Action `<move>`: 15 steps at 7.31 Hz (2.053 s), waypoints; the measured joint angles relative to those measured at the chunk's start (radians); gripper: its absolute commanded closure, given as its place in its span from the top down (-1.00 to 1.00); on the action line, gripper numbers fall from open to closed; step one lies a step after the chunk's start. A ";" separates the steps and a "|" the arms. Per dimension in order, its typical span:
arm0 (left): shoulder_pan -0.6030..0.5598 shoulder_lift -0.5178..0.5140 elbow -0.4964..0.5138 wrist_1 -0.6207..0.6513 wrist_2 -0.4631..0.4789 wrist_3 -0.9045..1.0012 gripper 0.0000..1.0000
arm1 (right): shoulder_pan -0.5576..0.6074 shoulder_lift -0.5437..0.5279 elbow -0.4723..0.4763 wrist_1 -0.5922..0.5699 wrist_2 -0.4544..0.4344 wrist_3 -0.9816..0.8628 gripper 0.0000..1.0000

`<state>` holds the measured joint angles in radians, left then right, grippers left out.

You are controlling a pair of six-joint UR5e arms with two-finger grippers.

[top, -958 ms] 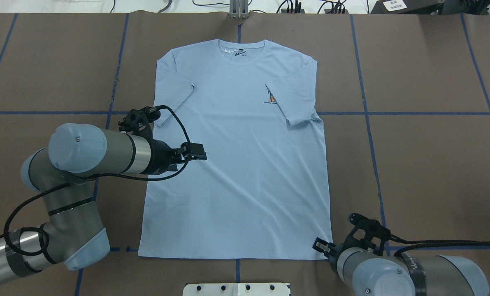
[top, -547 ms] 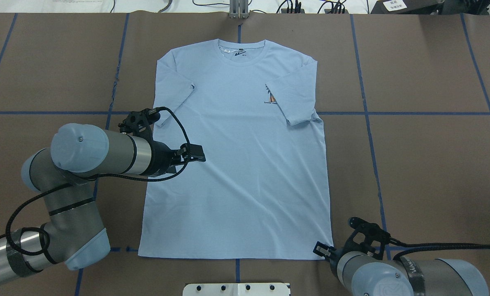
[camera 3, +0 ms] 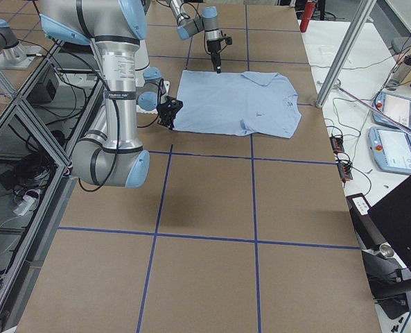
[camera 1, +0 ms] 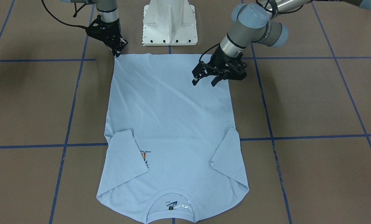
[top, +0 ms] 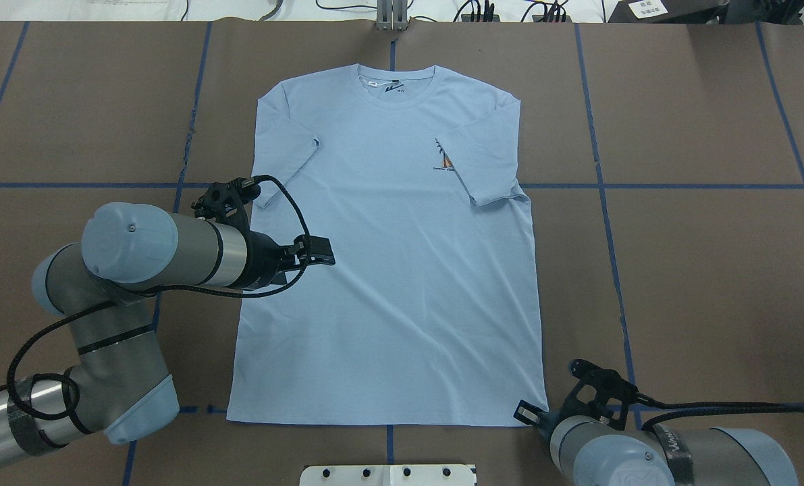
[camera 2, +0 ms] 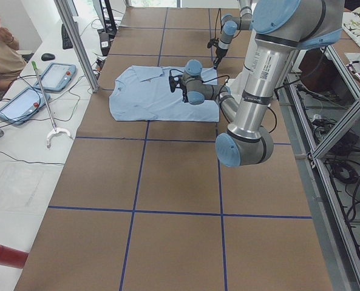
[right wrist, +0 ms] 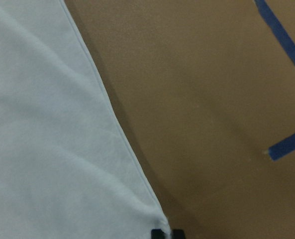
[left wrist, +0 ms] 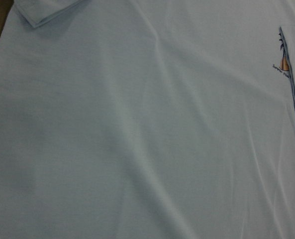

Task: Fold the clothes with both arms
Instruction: 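Lower the left gripper to the other hem corner nearest the robot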

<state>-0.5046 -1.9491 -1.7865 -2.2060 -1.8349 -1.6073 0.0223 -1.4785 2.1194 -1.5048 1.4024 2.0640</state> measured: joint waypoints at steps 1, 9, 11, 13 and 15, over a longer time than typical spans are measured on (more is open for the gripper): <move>0.000 0.002 0.000 0.000 0.001 -0.001 0.98 | 0.002 0.002 0.000 0.000 0.000 -0.001 -1.00; 0.229 0.260 -0.214 0.041 0.073 -0.024 1.00 | 0.025 0.018 0.022 0.001 0.004 -0.010 -1.00; 0.303 0.321 -0.247 0.106 0.137 -0.053 0.96 | 0.025 0.019 0.022 0.002 0.002 -0.006 -1.00; 0.326 0.278 -0.248 0.203 0.109 -0.059 0.85 | 0.025 0.019 0.024 0.001 0.004 -0.005 -1.00; 0.330 0.253 -0.246 0.285 0.067 -0.061 0.49 | 0.023 0.018 0.024 0.001 0.003 -0.004 -1.00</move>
<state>-0.1742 -1.6961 -2.0328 -1.9208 -1.7680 -1.6683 0.0457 -1.4602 2.1433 -1.5033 1.4054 2.0596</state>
